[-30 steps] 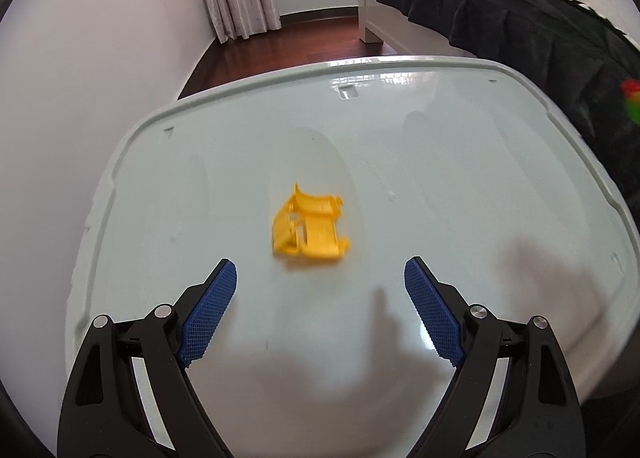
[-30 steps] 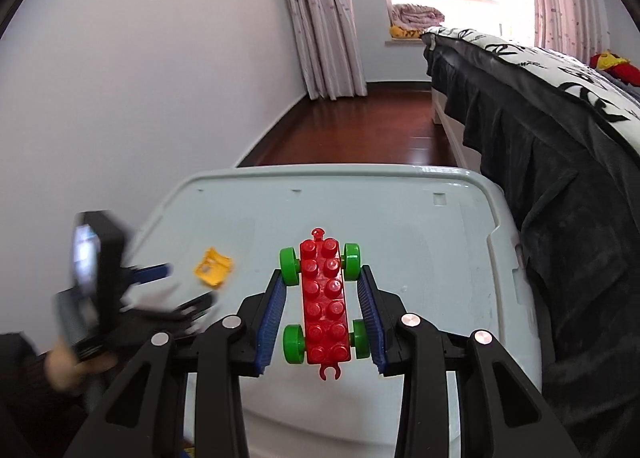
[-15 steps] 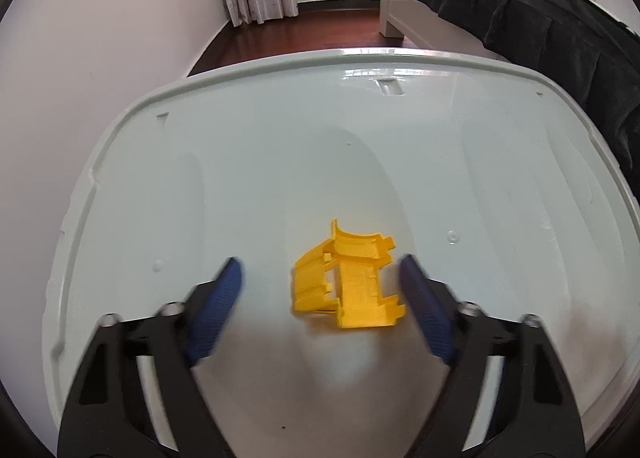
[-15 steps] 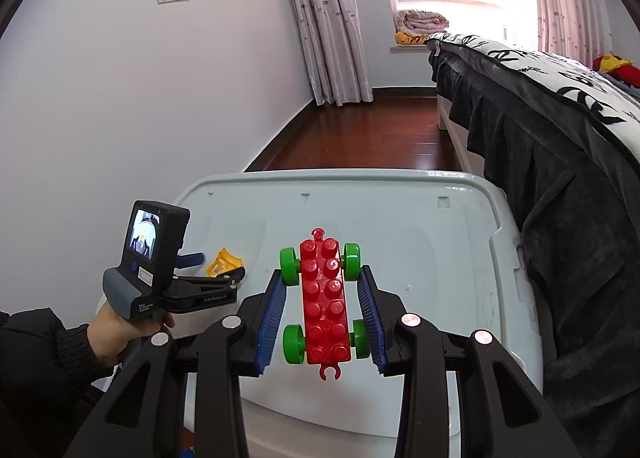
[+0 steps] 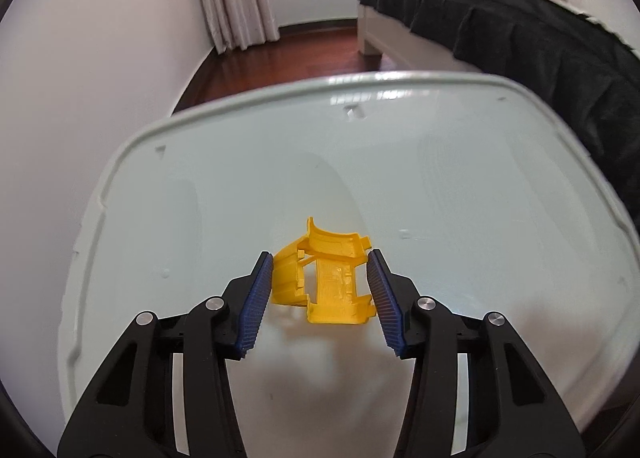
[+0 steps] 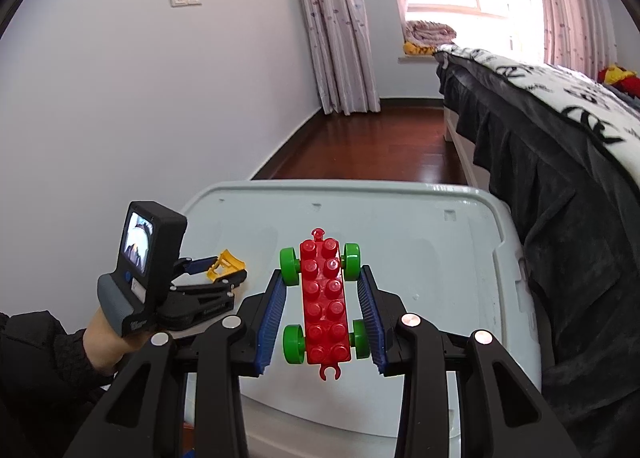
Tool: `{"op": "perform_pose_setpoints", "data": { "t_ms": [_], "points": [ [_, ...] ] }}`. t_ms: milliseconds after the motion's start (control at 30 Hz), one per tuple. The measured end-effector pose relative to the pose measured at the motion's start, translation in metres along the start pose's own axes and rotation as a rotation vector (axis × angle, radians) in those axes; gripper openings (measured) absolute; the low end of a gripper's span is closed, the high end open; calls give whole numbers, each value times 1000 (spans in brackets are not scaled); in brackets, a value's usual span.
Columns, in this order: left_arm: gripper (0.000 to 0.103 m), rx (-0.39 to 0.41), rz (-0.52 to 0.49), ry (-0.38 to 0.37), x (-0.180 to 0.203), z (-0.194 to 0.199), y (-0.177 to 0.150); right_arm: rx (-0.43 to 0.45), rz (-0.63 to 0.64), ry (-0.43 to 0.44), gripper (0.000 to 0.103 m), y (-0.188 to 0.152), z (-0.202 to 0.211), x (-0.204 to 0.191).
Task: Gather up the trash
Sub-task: 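Grasp the yellow toy piece with the left gripper while the right gripper holds the car, then lower both toys into the orange bucket and open both grippers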
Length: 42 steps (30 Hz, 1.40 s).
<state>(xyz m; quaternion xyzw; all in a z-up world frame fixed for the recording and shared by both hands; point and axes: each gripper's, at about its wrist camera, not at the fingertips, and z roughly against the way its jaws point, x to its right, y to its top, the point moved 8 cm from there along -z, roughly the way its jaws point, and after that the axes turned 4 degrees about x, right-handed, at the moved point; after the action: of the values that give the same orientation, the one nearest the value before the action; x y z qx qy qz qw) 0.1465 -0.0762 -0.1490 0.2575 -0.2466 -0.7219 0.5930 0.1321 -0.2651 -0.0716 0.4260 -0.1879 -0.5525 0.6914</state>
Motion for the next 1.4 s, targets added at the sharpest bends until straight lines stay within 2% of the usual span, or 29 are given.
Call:
{"op": "perform_pose_setpoints", "data": {
  "t_ms": [200,367,567,867,1067,1200,1400],
  "points": [
    [48,59,-13,-31,12,68,-5,41,-2,44,37,1,32,-26],
    [48,89,-20,-37,16,122,-20,52,18,85,37,-11,68,-55],
    [48,73,-3,-62,24,171,-63,17,45,132,37,-47,106,-93],
    [48,-41,1,-66,34,192,-160,-144,72,176,37,-144,109,-138],
    [48,-112,-1,-51,35,187,-209,-235,60,213,37,-188,95,-152],
    [48,-143,2,-50,35,184,-226,-269,88,229,37,-202,88,-164],
    [49,-144,11,-57,35,184,-226,-259,90,225,39,-202,92,-165]
  ]
}}
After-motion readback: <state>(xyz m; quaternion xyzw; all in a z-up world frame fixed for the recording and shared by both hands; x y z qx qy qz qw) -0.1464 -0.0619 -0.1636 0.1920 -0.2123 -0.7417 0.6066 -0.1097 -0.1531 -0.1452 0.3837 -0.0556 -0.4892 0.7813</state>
